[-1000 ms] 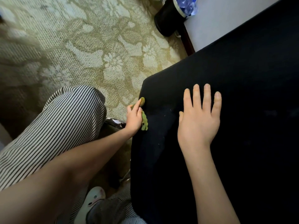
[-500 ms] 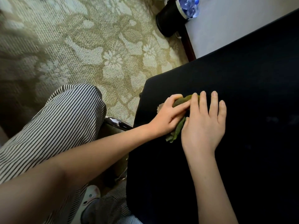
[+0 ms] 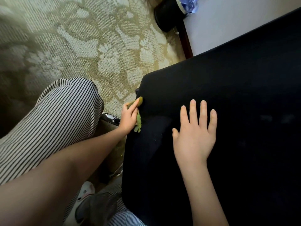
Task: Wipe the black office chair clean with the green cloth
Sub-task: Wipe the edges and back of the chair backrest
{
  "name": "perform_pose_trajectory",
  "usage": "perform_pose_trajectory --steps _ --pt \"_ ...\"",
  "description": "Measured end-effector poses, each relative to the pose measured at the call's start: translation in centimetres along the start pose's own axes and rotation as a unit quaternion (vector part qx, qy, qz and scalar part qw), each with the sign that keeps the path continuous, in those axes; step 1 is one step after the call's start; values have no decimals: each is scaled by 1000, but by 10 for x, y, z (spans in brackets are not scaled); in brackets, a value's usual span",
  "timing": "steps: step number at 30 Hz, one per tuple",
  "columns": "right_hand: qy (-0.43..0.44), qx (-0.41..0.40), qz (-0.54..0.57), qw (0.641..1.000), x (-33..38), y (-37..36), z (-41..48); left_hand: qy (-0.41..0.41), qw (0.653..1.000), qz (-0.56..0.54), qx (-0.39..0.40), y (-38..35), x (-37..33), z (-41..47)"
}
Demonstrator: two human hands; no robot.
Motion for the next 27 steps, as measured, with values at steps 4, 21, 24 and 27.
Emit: perform_pose_trajectory --steps 4,21,24,27 --pt "17 -3 94 995 -3 -2 -1 49 996 -61 -31 -4 10 -14" --pt "-68 -55 100 991 -2 0 -9 -291 951 5 105 -50 -144 -53" --pt "-69 -65 81 992 -1 -2 -11 -344 933 68 85 -46 -139 -49" --pt "-55 -72 84 992 -2 -5 -15 -287 948 116 67 -34 -106 -31"
Point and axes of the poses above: each hand's wrist, its own z-axis towards the middle knuckle, its own y-axis out of the back of the hand, x = y × z, the point moved 4 cm from there along z, towards the middle knuckle, and after that the axes turned 12 degrees about x, right-handed, at the moved point
